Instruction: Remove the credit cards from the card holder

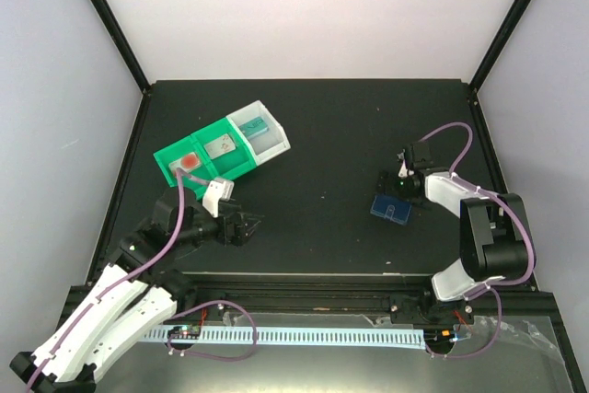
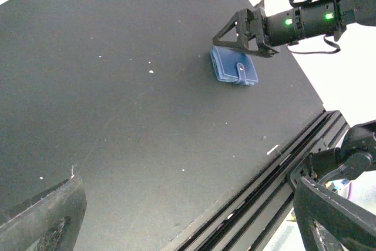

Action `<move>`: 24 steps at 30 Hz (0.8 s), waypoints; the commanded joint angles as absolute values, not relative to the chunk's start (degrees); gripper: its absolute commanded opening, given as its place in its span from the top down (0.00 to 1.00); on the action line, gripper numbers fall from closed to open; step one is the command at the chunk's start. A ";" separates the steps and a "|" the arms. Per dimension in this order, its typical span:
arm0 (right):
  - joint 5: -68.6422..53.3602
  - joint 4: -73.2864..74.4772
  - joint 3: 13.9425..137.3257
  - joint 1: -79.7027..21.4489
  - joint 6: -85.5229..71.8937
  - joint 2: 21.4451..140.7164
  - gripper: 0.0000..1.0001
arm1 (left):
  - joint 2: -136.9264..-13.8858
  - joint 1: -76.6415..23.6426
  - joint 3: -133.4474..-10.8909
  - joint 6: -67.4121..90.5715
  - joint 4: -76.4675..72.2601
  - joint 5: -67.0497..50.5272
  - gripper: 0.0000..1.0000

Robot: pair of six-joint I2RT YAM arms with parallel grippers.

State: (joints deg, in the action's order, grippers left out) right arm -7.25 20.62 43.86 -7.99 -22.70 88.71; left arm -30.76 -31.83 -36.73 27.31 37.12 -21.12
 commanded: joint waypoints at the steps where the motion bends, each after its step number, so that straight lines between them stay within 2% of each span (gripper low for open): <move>1: -15.07 21.55 40.70 -8.48 -23.15 87.26 0.08 | -30.76 -31.65 -34.81 29.26 33.12 -23.37 0.02; 8: -18.19 20.59 35.61 -15.69 -26.26 81.83 0.10 | -31.80 -31.70 -32.73 30.73 30.61 -24.02 0.03; 17: -19.48 18.15 31.56 -32.31 -35.21 75.22 0.17 | -31.83 -31.70 -31.53 31.53 30.47 -24.36 0.05; 21: -19.19 17.19 29.66 -36.33 -37.65 72.15 0.26 | -32.10 -31.76 -30.83 32.28 29.62 -25.09 0.07; 24: -18.03 16.85 28.22 -37.06 -38.30 70.76 0.40 | -31.96 -31.82 -29.80 33.54 28.31 -26.09 0.09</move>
